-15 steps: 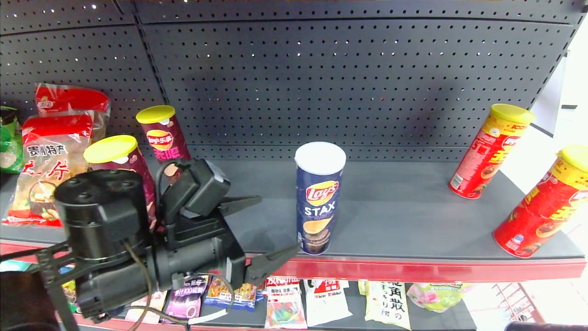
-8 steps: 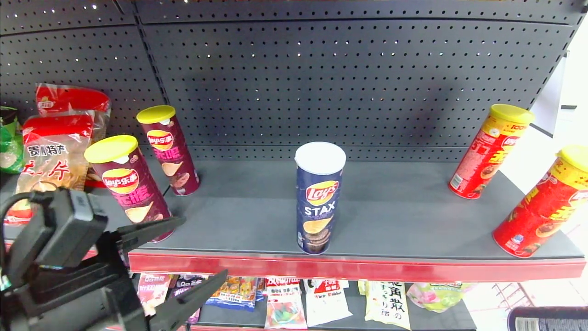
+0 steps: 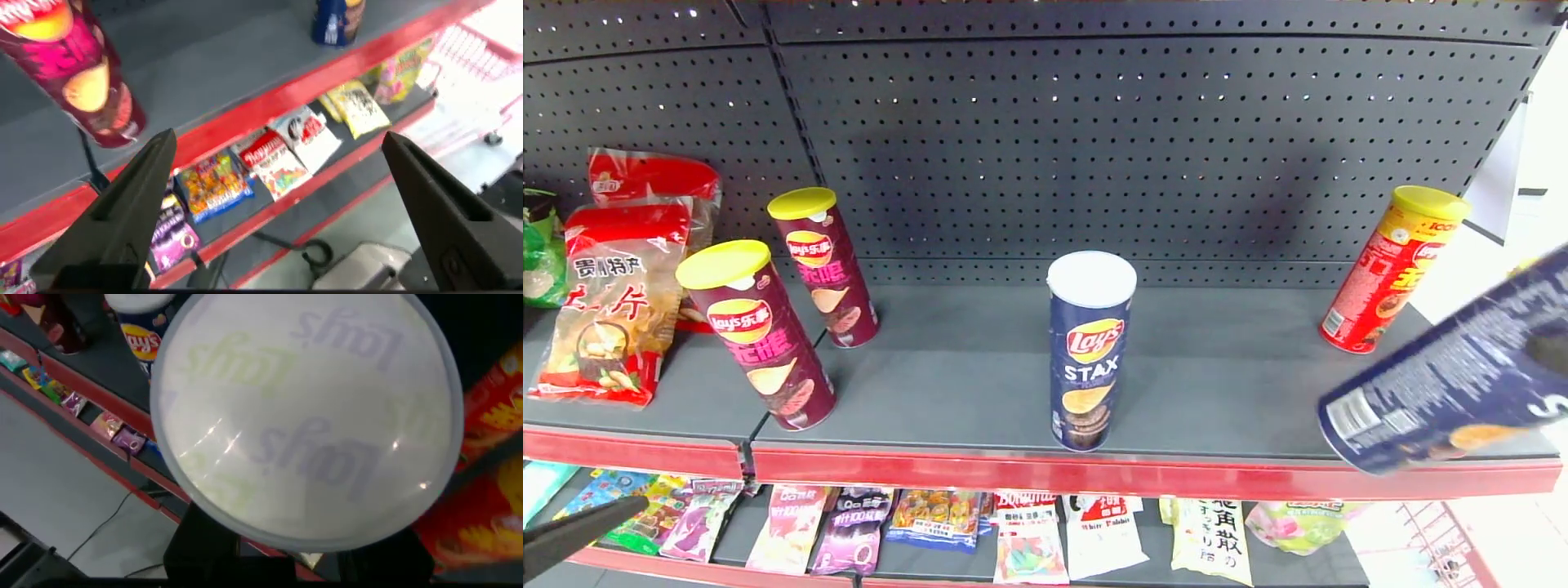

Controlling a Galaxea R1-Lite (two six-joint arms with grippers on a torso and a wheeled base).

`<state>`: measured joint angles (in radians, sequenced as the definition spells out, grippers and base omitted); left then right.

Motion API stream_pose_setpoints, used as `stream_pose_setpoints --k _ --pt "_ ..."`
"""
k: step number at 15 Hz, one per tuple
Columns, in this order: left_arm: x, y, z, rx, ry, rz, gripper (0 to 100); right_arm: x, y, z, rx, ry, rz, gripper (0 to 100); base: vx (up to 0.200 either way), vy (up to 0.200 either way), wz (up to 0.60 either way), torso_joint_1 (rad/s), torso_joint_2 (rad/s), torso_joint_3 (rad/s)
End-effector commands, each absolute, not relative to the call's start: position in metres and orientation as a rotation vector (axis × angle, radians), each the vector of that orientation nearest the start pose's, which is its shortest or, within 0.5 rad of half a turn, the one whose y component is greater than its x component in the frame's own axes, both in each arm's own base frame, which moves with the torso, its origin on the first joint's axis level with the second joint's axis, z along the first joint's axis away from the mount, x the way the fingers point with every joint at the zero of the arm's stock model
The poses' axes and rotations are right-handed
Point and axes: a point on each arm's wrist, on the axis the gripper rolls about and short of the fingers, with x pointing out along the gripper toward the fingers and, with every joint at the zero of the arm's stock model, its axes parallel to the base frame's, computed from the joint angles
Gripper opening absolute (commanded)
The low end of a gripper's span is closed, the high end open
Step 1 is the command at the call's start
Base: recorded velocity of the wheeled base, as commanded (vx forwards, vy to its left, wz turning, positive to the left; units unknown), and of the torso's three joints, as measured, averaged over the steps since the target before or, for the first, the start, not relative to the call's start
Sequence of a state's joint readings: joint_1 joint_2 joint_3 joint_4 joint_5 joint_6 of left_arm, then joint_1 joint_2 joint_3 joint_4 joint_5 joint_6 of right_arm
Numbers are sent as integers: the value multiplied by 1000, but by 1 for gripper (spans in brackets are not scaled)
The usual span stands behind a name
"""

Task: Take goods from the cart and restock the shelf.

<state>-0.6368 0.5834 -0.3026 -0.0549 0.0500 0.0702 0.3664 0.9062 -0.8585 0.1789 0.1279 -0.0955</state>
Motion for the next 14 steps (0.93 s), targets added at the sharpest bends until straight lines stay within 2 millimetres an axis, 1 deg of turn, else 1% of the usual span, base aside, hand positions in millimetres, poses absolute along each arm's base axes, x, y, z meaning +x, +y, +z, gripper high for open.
stream_pose_setpoints --k 1,2,3,9,10,12,14 --pt "25 -16 169 128 144 -573 100 180 75 275 -153 284 585 0 0 0 0 0 0 0" --pt "25 -16 169 128 144 -570 100 189 78 272 -155 286 585 0 0 0 0 0 0 0" --pt "24 -16 168 128 144 -566 100 207 85 269 -178 299 595 0 0 0 0 0 0 0" --pt "24 -16 166 131 151 -564 100 275 113 262 -186 342 634 0 0 0 0 0 0 0" --pt "24 -16 165 133 157 -564 100 280 115 261 -187 344 634 0 0 0 0 0 0 0" --pt "23 -15 165 136 164 -563 100 291 130 255 -193 359 664 0 0 0 0 0 0 0" --pt "24 -15 165 136 166 -559 100 301 136 252 -200 361 671 0 0 0 0 0 0 0"
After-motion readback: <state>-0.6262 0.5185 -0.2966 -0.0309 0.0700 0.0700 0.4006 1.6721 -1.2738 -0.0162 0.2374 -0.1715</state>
